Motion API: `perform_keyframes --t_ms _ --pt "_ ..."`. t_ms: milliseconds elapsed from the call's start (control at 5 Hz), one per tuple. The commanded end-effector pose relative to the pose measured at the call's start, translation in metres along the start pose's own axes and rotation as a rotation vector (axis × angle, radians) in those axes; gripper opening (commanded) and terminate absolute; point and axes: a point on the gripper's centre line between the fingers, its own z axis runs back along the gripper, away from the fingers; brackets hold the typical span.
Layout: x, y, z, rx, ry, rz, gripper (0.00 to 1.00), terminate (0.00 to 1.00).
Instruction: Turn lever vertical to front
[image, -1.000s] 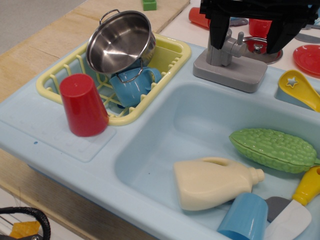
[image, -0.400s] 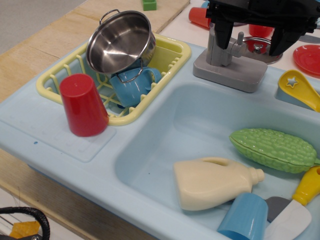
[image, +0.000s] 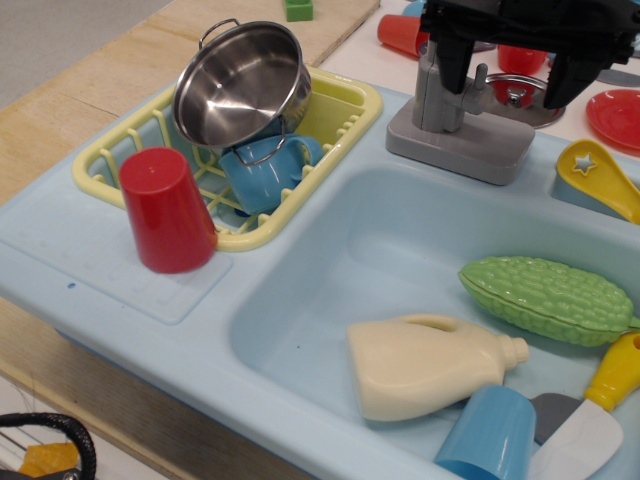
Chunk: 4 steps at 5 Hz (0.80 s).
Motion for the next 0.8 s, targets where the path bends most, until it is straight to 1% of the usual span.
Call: perform_keyframes --t_ms 0,200,600 --pt "0.0208 0.0019 0.0053 -0.006 -0.011 0.004 1.0 0.0" --pt "0.0227 0.0004 0.0056 0.003 0.002 0.012 0.0 0.0" --pt "0.0157 0.007 0.0067 0.017 0.047 0.051 0.0 0.0"
